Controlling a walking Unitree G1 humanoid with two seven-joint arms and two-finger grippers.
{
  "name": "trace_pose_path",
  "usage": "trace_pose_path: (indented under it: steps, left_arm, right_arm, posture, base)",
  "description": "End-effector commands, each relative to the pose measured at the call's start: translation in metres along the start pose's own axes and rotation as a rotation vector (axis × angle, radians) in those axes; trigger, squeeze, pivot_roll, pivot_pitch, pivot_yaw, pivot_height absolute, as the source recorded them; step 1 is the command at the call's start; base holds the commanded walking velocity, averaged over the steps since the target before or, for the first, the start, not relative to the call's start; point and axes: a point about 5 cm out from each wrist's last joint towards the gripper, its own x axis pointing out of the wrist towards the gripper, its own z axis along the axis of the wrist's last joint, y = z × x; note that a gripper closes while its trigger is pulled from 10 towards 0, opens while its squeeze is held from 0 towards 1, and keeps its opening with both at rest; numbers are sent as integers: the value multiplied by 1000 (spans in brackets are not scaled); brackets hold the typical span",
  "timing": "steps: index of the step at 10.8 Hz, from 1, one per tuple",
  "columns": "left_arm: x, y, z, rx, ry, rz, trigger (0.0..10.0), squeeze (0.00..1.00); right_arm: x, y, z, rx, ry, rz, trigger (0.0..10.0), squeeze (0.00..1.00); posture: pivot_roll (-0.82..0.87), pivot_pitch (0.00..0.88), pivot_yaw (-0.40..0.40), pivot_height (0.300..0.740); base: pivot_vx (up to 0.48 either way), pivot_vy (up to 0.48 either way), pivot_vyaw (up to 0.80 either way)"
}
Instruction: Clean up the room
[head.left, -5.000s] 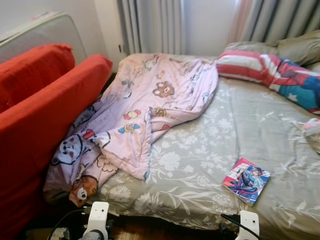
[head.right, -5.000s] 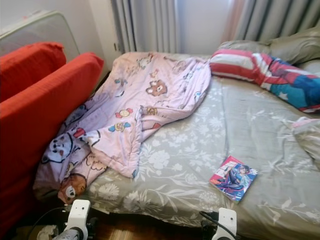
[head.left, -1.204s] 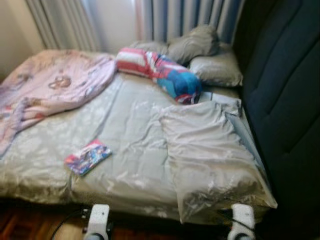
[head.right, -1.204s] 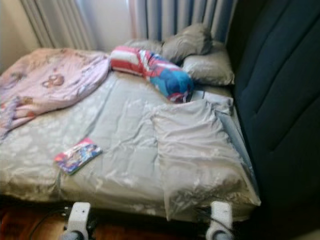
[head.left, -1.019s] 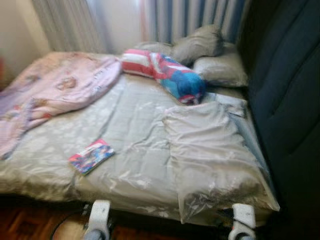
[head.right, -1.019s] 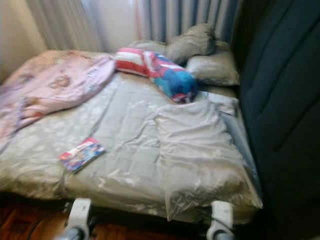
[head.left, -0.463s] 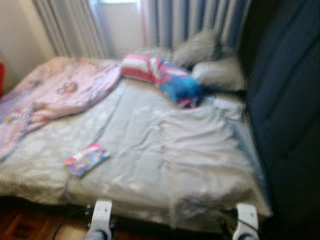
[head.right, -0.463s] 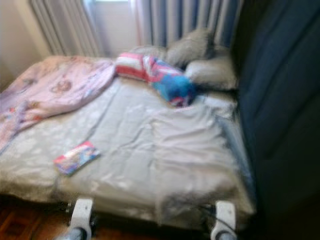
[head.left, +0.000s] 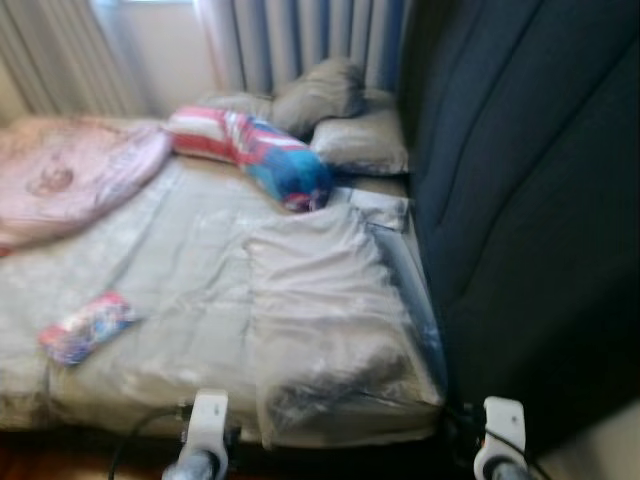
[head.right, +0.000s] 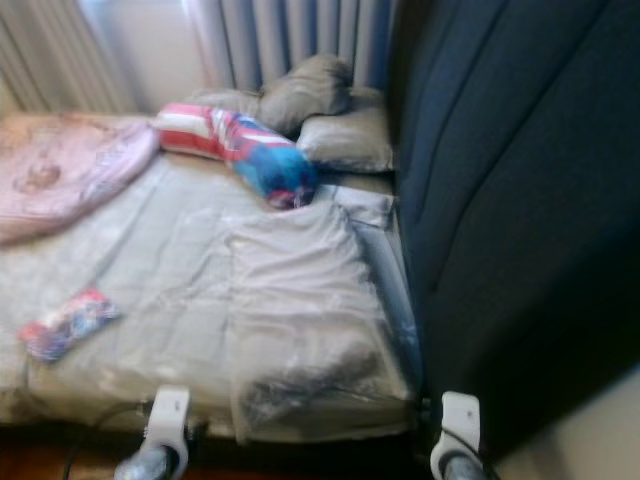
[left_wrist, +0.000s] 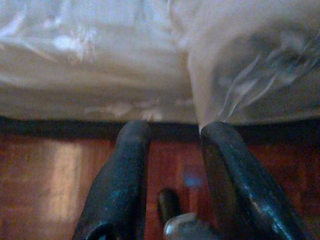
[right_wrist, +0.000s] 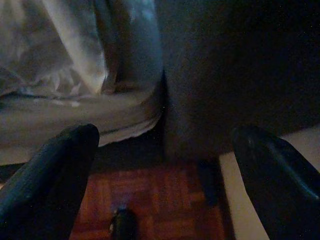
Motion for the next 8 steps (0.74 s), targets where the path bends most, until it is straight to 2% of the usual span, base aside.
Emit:
trace_pose_path:
  steps: [1, 2, 3, 4, 5, 6, 7, 8]
  left_arm:
    - [2, 11, 13, 1, -60, 30, 10000, 0]
    - [5, 11, 36, 0, -178, 46, 10000, 0]
    - [6, 12, 47, -12, -234, 59, 10000, 0]
    - [6, 10, 50, -20, -251, 49, 10000, 0]
    - [6, 9, 42, -25, -206, 46, 10000, 0]
    - [6, 10, 41, -24, -202, 48, 10000, 0]
    - [5, 10, 44, -16, -229, 45, 10000, 0]
    - [6, 10, 53, -13, -273, 48, 10000, 0]
  right_arm:
    - [3, 10, 9, 6, -39, 27, 10000, 0]
    - [6, 15, 27, 3, -123, 61, 10000, 0]
    - [7, 18, 34, -2, -156, 90, 10000, 0]
    - [7, 19, 34, -3, -157, 103, 10000, 0]
    - [7, 19, 33, 0, -153, 94, 10000, 0]
    - [7, 21, 35, 7, -167, 97, 10000, 0]
    - [8, 25, 41, 14, -195, 107, 10000, 0]
    - [8, 27, 44, 12, -210, 114, 10000, 0]
  posture:
    - [58, 0, -5, 740]
    - [48, 0, -7, 740]
    - [48, 0, -12, 740]
    - [51, 0, -14, 740]
    - [52, 0, -14, 740]
    - [49, 0, -12, 740]
    - [50, 0, -11, 740]
    - [53, 0, -9, 740]
  base:
    - [0, 0, 0]
    - [0, 0, 0]
    - [0, 0, 0]
    - [0, 0, 0]
    - [0, 420, 0]
    - [0, 480, 0]
    - [0, 480, 0]
    - [0, 0, 0]
